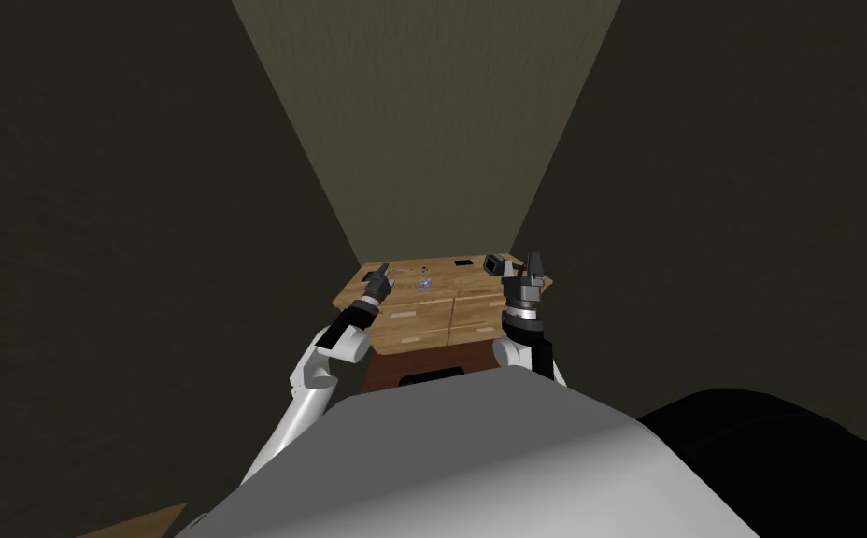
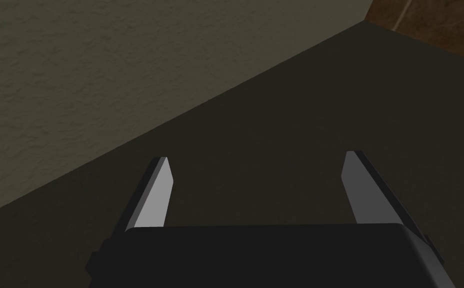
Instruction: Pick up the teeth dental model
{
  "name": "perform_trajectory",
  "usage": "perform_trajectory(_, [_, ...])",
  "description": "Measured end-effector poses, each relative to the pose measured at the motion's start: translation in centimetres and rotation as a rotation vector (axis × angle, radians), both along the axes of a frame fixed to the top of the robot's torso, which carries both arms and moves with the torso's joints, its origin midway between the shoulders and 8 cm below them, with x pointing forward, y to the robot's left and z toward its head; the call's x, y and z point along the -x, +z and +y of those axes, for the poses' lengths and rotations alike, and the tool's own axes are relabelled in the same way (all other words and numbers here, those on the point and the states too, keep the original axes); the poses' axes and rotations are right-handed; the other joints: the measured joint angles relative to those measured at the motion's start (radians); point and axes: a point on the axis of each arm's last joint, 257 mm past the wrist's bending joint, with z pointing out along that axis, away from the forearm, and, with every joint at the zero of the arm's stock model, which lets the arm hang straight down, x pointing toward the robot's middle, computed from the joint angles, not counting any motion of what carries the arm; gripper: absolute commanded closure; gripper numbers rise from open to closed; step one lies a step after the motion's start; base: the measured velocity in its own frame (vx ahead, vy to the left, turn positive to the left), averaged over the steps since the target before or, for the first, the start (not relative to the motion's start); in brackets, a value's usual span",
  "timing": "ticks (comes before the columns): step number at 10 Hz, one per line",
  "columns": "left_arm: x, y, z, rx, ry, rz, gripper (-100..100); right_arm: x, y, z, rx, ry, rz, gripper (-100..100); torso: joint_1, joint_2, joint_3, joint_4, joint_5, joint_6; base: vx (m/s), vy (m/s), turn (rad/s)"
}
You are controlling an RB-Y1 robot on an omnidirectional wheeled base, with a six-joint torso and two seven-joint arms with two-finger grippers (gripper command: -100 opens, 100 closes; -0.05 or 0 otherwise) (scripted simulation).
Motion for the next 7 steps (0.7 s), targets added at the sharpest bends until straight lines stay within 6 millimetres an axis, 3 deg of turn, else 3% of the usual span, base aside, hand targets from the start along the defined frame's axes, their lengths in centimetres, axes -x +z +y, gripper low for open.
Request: perform_trajectory(7, [-1.8,-1.6,-2.6,-0.038,-0.076,0.136,-100,0.0,0.0,0.0,0.0,0.0,0.0,0,0.0,0.0,0.0,0.0,0.0,0.0,-0.002,0.016,-0.056])
